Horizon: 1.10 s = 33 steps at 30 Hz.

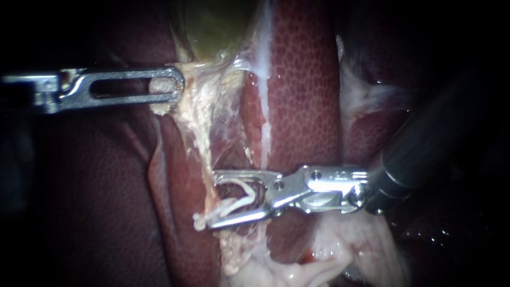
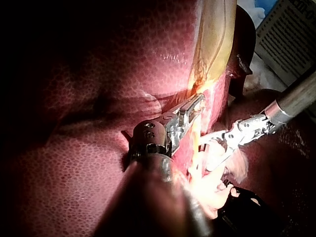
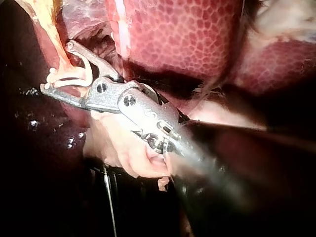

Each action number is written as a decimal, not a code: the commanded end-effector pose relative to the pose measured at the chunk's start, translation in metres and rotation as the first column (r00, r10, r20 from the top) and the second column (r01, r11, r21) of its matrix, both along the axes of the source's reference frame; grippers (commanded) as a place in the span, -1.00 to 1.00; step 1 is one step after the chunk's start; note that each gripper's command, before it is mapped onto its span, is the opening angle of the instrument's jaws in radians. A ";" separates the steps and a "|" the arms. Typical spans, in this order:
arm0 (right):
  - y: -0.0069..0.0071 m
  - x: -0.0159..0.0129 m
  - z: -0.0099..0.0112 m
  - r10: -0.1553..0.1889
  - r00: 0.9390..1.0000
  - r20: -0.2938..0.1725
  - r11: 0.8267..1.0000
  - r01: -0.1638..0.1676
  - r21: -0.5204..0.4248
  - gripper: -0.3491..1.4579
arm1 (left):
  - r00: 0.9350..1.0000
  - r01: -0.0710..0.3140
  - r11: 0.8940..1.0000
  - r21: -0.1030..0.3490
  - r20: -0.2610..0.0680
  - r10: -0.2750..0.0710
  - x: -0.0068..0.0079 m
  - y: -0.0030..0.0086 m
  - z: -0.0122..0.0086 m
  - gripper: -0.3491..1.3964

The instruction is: Clipping second clip left tube

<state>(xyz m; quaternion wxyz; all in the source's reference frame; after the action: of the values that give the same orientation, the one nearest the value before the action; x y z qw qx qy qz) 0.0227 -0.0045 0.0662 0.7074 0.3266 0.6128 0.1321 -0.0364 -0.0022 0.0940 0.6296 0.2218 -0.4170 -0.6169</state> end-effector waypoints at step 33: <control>-0.0010 0.0036 0.0006 -0.069 0.997 -0.047 0.995 0.072 0.075 0.02 | 1.000 0.002 1.000 -0.001 -0.002 -0.002 -0.0005 0.0000 0.0001 -1.00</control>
<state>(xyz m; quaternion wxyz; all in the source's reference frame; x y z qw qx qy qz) 0.0264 -0.0055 0.0667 0.6846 0.3782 0.6108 0.1234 -0.0369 -0.0022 0.0941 0.6293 0.2207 -0.4170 -0.6175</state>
